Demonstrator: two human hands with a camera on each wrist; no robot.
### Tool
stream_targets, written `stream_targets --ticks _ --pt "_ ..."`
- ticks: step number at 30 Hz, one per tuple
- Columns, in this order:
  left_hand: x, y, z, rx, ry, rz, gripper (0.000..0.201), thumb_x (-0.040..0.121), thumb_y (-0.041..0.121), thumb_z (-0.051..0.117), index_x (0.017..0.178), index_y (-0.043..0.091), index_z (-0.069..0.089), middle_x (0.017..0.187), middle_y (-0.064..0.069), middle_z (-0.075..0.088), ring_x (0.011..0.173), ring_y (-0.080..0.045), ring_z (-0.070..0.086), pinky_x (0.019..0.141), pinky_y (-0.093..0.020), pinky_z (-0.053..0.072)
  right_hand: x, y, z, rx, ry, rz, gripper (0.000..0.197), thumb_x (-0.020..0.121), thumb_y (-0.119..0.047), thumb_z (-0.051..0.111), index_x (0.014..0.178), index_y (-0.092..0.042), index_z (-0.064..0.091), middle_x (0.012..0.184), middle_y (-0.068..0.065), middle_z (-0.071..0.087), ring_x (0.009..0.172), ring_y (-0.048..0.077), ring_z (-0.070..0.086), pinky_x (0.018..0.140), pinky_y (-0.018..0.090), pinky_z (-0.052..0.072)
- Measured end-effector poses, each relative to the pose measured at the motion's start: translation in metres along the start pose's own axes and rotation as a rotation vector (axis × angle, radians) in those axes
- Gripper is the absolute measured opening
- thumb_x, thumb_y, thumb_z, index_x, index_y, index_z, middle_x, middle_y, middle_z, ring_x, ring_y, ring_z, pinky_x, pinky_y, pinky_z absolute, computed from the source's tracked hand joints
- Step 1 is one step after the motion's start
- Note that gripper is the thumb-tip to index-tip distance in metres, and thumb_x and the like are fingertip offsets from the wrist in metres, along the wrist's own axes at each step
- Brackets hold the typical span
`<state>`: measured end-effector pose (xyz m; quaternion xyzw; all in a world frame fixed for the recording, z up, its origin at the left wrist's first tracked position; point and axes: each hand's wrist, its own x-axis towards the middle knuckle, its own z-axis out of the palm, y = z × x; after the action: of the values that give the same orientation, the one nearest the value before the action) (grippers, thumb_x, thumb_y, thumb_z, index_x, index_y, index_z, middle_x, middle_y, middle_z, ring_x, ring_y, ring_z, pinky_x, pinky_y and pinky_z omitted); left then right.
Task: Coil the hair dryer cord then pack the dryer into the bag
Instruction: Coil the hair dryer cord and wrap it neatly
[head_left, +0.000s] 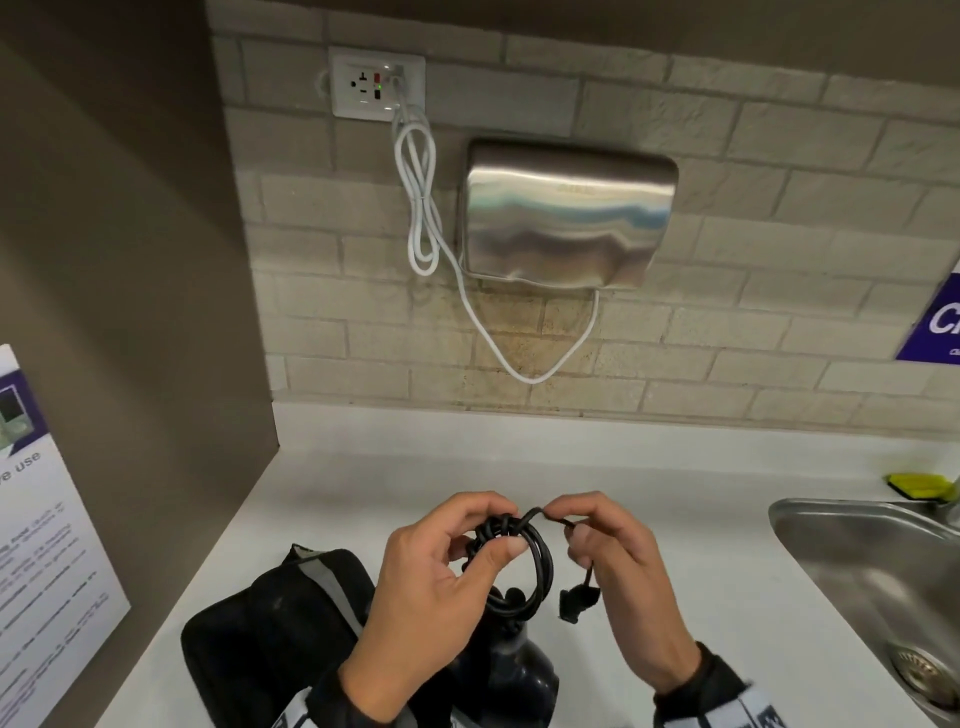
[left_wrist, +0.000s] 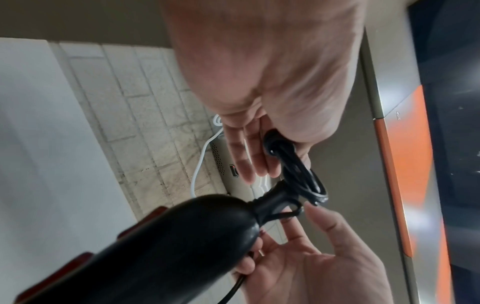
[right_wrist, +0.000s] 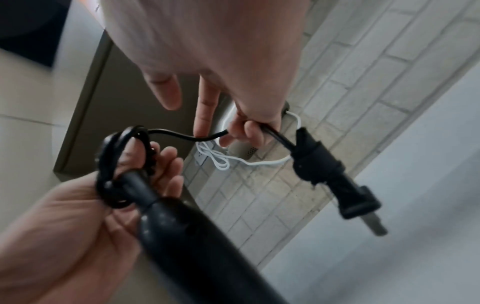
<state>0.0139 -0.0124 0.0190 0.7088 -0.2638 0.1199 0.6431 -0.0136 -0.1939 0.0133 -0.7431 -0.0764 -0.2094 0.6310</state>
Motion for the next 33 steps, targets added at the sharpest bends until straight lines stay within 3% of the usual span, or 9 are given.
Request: stream_targets --ticks 3,6,8,14,18,22,26,30,33 --pt "-0.001 0.001 0.002 -0.021 -0.013 0.006 0.019 0.080 0.027 0.072 0.100 0.027 0.071 0.096 0.016 0.076 0.096 -0.006 0.072 0.084 -0.017 0.054 -0.013 0.001 0.007 -0.023 -0.033 -0.002 0.051 0.065 -0.063 0.076 0.096 -0.024 0.069 0.066 -0.006 0.050 0.066 0.015 0.041 0.059 0.034 0.039" --pt "-0.002 0.003 0.003 -0.050 -0.015 0.007 0.020 0.081 0.024 0.072 0.101 0.023 0.071 0.098 0.014 0.077 0.099 -0.007 0.072 0.087 -0.019 0.054 -0.018 0.003 0.014 -0.034 -0.022 0.017 0.040 0.067 -0.048 0.081 0.094 -0.020 0.070 0.065 -0.012 0.053 0.066 0.022 0.040 0.064 0.041 0.041" --pt "-0.002 0.005 0.004 -0.085 -0.014 -0.003 0.018 0.081 0.019 0.072 0.099 0.022 0.070 0.098 0.011 0.077 0.098 -0.008 0.072 0.086 -0.018 0.054 -0.019 0.002 0.016 -0.033 -0.039 0.009 0.028 0.074 -0.039 0.077 0.091 -0.018 0.072 0.064 -0.001 0.056 0.066 0.029 0.043 0.064 0.049 0.045" --pt "0.001 0.010 0.006 -0.217 0.007 -0.148 0.015 0.078 0.023 0.073 0.092 0.028 0.069 0.089 0.003 0.075 0.087 -0.011 0.072 0.077 -0.021 0.054 -0.019 -0.003 0.016 -0.053 -0.052 -0.002 0.020 0.077 -0.038 0.074 0.080 -0.019 0.073 0.070 0.010 0.064 0.068 0.036 0.052 0.057 0.046 0.048" --pt "-0.001 0.015 0.005 -0.309 -0.025 -0.301 0.017 0.086 0.016 0.072 0.091 0.031 0.067 0.081 -0.007 0.075 0.076 -0.012 0.068 0.068 -0.019 0.053 -0.018 -0.003 0.015 -0.034 -0.082 0.009 0.017 0.074 -0.034 0.077 0.080 -0.019 0.074 0.066 -0.001 0.059 0.067 0.024 0.046 0.060 0.051 0.048" --pt "-0.004 0.016 0.005 -0.098 -0.036 -0.244 0.014 0.090 0.027 0.067 0.094 0.038 0.061 0.080 0.004 0.075 0.077 -0.008 0.067 0.065 -0.016 0.047 -0.016 -0.004 0.013 -0.012 -0.129 0.015 0.014 0.072 -0.029 0.079 0.077 -0.017 0.074 0.066 -0.004 0.060 0.068 0.017 0.044 0.067 0.041 0.043" --pt "-0.002 0.022 0.004 -0.286 -0.056 -0.404 0.011 0.090 0.021 0.069 0.094 0.031 0.065 0.080 -0.009 0.076 0.074 -0.022 0.060 0.073 -0.031 0.046 -0.015 -0.004 0.011 -0.009 -0.140 0.029 0.016 0.070 -0.030 0.080 0.077 -0.016 0.075 0.068 -0.002 0.064 0.069 0.015 0.046 0.070 0.035 0.042" --pt "-0.001 0.022 0.006 -0.418 -0.058 -0.545 0.009 0.090 0.019 0.066 0.099 0.021 0.066 0.074 -0.008 0.074 0.072 -0.015 0.063 0.071 -0.024 0.048 -0.013 -0.003 0.010 -0.036 -0.149 0.052 0.015 0.069 -0.029 0.078 0.079 -0.018 0.077 0.071 -0.001 0.071 0.071 0.016 0.058 0.076 0.044 0.049" --pt "0.001 0.017 0.008 -0.476 -0.019 -0.595 0.015 0.085 0.022 0.069 0.099 0.019 0.068 0.074 -0.010 0.073 0.075 -0.022 0.062 0.078 -0.032 0.048 -0.014 0.001 0.012 -0.117 -0.049 -0.025 0.024 0.066 -0.032 0.080 0.086 -0.022 0.072 0.090 0.001 0.074 0.091 0.017 0.068 0.089 0.038 0.052"
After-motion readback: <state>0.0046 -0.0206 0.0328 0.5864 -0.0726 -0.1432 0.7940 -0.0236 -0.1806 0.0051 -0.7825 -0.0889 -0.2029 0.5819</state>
